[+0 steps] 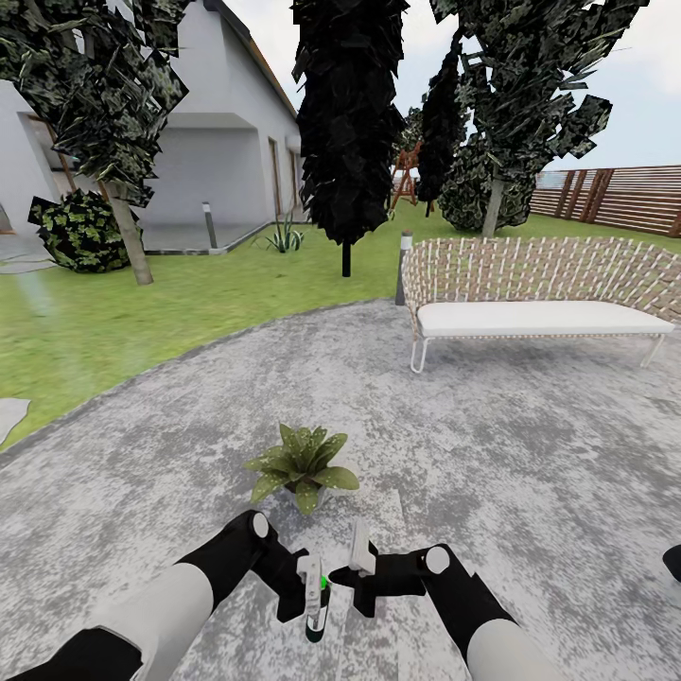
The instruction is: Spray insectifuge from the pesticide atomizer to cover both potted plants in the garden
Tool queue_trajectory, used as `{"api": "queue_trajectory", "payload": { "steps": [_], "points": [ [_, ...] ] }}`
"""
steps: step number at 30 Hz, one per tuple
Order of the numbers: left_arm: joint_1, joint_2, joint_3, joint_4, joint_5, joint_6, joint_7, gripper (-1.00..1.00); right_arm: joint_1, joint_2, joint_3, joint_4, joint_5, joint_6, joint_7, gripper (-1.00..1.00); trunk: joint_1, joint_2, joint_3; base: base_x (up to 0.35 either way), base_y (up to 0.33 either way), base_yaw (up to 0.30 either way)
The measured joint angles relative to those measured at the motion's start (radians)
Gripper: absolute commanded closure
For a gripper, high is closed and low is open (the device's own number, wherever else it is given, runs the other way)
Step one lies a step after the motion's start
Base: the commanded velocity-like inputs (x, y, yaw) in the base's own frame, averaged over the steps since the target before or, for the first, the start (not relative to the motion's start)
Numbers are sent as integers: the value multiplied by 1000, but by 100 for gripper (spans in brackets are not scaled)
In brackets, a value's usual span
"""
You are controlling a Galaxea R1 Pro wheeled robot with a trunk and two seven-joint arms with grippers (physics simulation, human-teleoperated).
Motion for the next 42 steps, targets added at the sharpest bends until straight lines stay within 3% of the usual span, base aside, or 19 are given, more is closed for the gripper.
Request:
{"api": "queue_trajectory", "payload": {
  "steps": [10,14,17,30,32,42],
  "points": [
    [0,0,0,-1,0,0,-8,100,0,-1,0,2,1,0,0,100,0,0,0,0,0,0],
    [0,1,-1,-1,55,-21,-11,100,0,-1,0,3,1,-1,-1,100,0,0,0,0,0,0],
    [0,2,-2,0,71,-39,-11,100,0,-1,0,3,2,-1,-1,100,0,0,0,0,0,0],
    [0,10,-4,12,69,-43,-2,100,0,-1,0,3,2,-1,-1,100,0,0,0,0,0,0],
    [0,21,-4,15,66,-43,-1,100,0,-2,0,3,2,-1,-1,100,0,0,0,0,0,0],
    [1,139,-10,20,63,-43,1,100,0,-2,0,5,2,-1,-1,100,0,0,0,0,0,0]
  ]
}}
